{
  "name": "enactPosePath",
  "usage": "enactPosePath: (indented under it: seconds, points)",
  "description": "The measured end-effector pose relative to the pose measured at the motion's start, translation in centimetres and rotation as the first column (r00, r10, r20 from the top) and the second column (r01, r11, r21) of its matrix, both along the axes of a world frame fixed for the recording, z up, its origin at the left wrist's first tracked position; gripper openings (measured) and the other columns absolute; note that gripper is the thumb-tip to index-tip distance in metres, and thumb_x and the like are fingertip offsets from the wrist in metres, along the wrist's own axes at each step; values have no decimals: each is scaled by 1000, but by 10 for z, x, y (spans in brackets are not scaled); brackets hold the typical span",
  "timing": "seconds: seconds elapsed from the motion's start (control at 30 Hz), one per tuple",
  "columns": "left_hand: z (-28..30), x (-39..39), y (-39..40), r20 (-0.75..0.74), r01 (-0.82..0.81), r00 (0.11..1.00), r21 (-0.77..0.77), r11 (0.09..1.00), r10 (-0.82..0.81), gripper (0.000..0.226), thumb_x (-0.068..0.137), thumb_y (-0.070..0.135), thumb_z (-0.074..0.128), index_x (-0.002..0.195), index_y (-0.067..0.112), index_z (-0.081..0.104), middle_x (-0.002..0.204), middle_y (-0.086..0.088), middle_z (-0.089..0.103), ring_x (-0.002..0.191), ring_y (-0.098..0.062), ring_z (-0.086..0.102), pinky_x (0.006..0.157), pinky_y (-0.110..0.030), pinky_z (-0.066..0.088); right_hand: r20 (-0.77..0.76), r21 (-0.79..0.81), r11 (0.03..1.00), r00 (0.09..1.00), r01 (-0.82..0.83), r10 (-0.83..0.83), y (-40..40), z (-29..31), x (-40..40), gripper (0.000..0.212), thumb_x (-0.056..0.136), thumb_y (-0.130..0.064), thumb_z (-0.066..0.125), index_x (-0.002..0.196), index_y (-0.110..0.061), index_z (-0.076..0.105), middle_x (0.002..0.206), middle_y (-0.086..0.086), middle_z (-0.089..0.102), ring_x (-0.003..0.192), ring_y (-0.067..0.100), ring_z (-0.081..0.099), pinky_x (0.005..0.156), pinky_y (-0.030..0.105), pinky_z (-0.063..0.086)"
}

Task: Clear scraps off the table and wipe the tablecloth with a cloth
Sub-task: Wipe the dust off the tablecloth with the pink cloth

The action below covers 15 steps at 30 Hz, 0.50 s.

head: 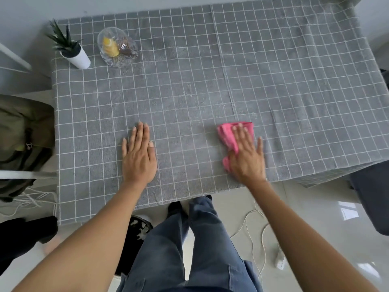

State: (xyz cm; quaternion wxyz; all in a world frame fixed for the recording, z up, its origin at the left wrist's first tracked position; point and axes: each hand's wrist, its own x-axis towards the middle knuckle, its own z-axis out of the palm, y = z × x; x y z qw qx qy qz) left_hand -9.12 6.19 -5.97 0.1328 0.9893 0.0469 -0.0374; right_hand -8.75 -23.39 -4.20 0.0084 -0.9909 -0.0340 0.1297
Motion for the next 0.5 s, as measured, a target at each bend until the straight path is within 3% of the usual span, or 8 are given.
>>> enactPosePath:
  seconds: [0.1, 0.23, 0.37, 0.5]
  points:
    - [-1, 0, 0, -1, 3, 1000, -1, 1000, -3, 56, 98, 35, 2, 151, 19, 1, 159, 2, -2, 147, -13, -3, 120, -42, -1, 7, 123, 979, 986, 162, -164, -17, 5, 4, 70, 85, -41, 9, 152, -20, -1, 160, -2, -3, 145, 12, -8, 118, 46, -9]
    - [-2, 0, -2, -2, -28, 1000, -16, 999, 28, 58, 97, 36, 1, 151, 17, 3, 159, 1, 0, 146, -14, -4, 119, -44, -3, 18, 97, 972, 976, 216, -218, 1, 5, 2, 69, 89, -39, 18, 151, -18, -6, 160, 2, -6, 146, 16, -12, 115, 45, -16]
    - [0, -10, -32, 10, 4, 1000, -57, 998, -3, 55, 98, 35, 5, 150, 17, 4, 158, 2, -1, 146, -13, -7, 118, -41, -7, -7, 128, 990, 998, 62, -61, 46, 10, -9, 64, 96, -51, 2, 148, -18, -13, 157, 2, -17, 143, 17, -22, 113, 43, -21]
    - [-1, -18, -56, -2, 63, 998, -44, 997, -63, 55, 99, 35, 7, 151, 18, 7, 158, 3, 0, 147, -14, -3, 119, -43, -5, 28, 314, 946, 997, -81, 76, 80, 4, -30, 60, 99, -46, 13, 152, -20, 4, 158, -5, -4, 145, 11, -10, 117, 36, -13]
